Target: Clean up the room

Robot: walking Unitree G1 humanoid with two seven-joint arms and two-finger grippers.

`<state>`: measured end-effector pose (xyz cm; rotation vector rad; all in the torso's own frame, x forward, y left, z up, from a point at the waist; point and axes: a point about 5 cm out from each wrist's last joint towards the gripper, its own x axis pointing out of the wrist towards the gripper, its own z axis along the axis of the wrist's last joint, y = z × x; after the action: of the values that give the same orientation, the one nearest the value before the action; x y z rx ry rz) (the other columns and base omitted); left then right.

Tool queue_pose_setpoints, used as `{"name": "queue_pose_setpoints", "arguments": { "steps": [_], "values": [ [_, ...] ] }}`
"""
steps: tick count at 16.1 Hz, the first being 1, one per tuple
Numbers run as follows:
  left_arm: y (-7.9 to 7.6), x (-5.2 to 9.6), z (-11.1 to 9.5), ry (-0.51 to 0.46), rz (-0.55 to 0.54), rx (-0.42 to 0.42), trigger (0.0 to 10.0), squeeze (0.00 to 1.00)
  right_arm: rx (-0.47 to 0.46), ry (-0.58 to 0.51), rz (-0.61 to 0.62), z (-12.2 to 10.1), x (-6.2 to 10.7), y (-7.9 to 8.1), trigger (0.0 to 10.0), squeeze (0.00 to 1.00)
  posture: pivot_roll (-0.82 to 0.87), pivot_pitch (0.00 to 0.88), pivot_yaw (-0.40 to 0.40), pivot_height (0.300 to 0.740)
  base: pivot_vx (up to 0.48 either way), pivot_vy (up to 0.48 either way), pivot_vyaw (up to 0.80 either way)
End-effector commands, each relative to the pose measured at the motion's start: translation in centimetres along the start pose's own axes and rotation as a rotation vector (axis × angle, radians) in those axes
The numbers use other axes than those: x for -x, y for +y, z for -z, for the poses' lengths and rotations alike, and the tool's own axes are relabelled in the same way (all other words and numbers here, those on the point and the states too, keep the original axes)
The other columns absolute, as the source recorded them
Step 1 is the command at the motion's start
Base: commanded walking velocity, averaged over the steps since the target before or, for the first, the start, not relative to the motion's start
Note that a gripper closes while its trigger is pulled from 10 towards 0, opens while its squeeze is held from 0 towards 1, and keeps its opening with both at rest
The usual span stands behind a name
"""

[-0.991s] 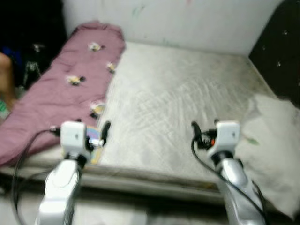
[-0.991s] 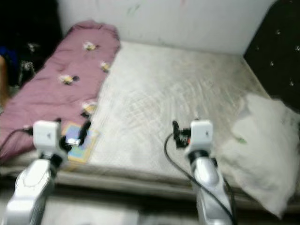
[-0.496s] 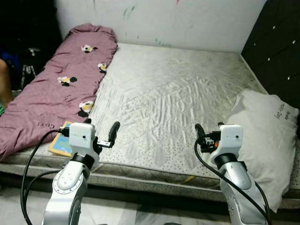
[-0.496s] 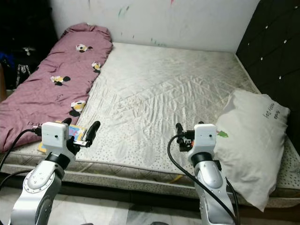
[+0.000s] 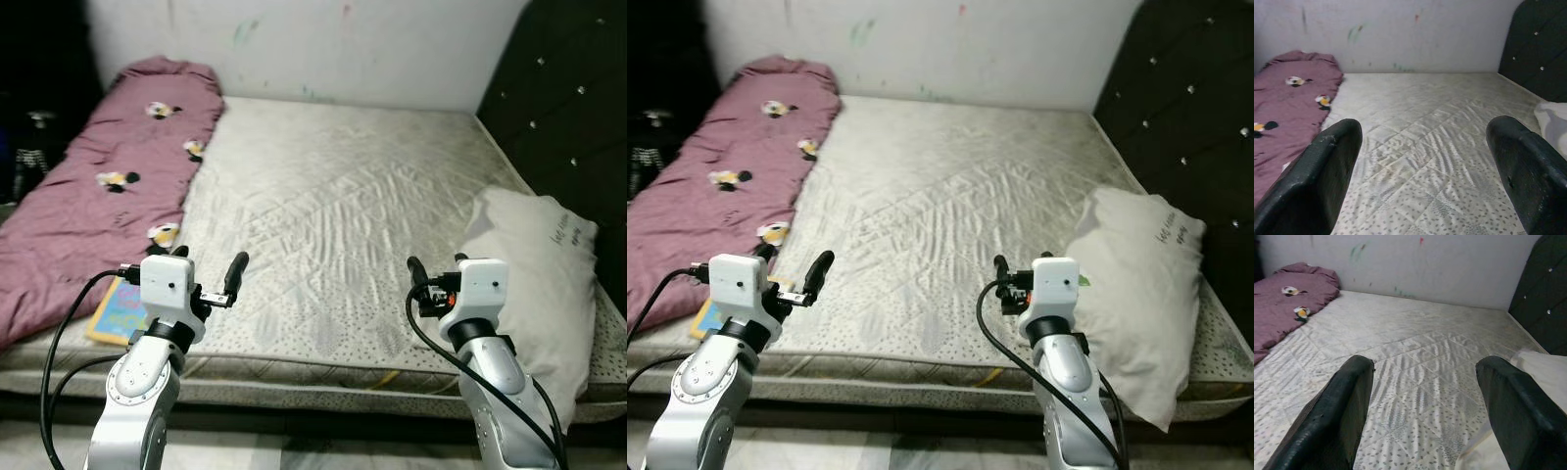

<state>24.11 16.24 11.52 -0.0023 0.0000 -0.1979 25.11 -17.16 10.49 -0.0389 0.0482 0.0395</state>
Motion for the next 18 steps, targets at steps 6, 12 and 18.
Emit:
{"name": "queue_pose_setpoints", "arguments": {
  "steps": [6,12,18],
  "values": [
    [0.19,-0.15,0.05,0.016,-0.031,-0.014,10.0,0.0,-0.005,-0.001,0.016,-0.12,-0.23,-0.27,10.0,0.0,-0.06,0.0,-0.062,0.74,0.043,0.0,0.0],
    [0.12,-0.27,0.02,0.019,-0.03,-0.007,10.0,0.0,-0.007,0.005,0.014,0.0,-0.24,-0.26,10.0,0.0,-0.05,0.0,-0.062,0.74,0.0,-0.196,0.0],
    [0.12,-0.27,0.01,0.022,-0.033,-0.005,10.0,0.0,0.037,0.01,0.002,0.01,-0.24,-0.28,10.0,0.0,-0.05,0.0,-0.062,0.74,0.0,-0.385,0.0]
  ]
}}
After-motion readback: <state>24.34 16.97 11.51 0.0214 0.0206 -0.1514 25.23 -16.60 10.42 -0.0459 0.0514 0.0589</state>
